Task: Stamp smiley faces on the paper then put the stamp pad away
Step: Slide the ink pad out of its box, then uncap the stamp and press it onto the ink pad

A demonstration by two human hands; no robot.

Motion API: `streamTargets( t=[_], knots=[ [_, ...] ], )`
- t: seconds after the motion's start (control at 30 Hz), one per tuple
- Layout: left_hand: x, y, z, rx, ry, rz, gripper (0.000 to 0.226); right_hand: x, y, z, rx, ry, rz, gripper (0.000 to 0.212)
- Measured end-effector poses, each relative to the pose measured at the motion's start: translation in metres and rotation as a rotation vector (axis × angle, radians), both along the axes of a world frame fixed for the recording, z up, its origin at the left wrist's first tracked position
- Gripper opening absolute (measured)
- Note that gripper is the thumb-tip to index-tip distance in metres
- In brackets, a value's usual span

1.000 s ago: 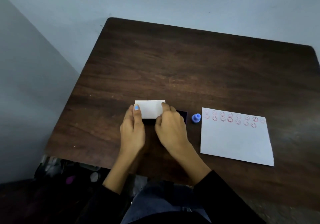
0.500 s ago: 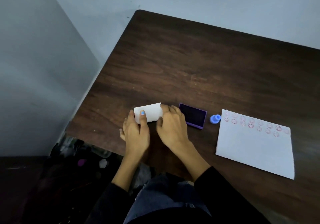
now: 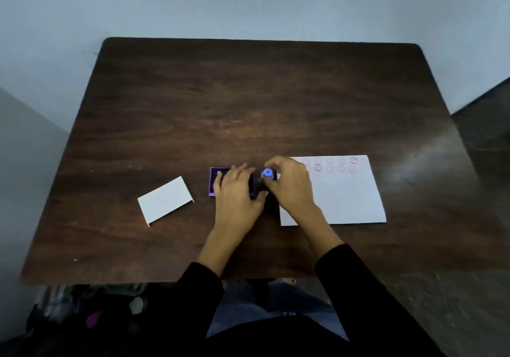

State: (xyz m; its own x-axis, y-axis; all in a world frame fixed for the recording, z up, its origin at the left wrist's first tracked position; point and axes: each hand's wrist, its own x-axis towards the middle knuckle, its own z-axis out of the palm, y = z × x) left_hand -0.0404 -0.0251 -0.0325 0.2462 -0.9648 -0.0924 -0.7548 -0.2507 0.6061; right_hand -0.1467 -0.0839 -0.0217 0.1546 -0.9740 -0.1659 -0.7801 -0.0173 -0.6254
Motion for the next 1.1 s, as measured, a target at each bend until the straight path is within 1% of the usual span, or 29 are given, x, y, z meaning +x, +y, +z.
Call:
streamTargets(
  t=[0.07, 0.13, 0.23, 0.3, 0.43, 0.53, 0.67, 0.87, 1.1],
  knots=[
    [-0.004, -0.003, -0.002, -0.003, -0.049, -0.025, 0.055, -0.001, 0.001, -0.002, -0.003, -0.032, 0.001, 0.010],
    [-0.006, -0.004, -0.003, -0.019, -0.095, -0.020, 0.052, -0.002, 0.000, -0.003, -0.010, -0.091, -0.024, 0.009],
    [-0.005, -0.008, -0.004, -0.034, -0.127, 0.018, 0.047, -0.005, -0.002, 0.002, 0.018, -0.295, -0.105, 0.013],
    [-0.004, -0.010, -0.005, -0.043, -0.130, 0.040, 0.045, -0.008, -0.005, 0.005, 0.039, -0.371, -0.118, 0.018],
    [-0.005, -0.011, -0.006, -0.102, -0.079, 0.081, 0.040, -0.011, -0.008, 0.007, 0.116, -0.442, -0.149, 0.025],
    [-0.006, -0.011, -0.006, -0.127, -0.041, 0.082, 0.041, -0.014, -0.010, 0.007, 0.182, -0.500, -0.174, 0.023],
    [-0.009, -0.011, -0.005, -0.170, -0.032, 0.069, 0.036, -0.018, -0.011, 0.008, 0.200, -0.525, -0.163, 0.024],
    [-0.009, -0.013, -0.004, -0.173, -0.049, 0.076, 0.029, -0.022, -0.016, 0.010, 0.181, -0.545, -0.086, 0.019],
    [-0.008, -0.014, -0.006, -0.142, -0.045, 0.112, 0.032, -0.027, -0.020, 0.013, 0.202, -0.618, 0.067, 0.025]
  ],
)
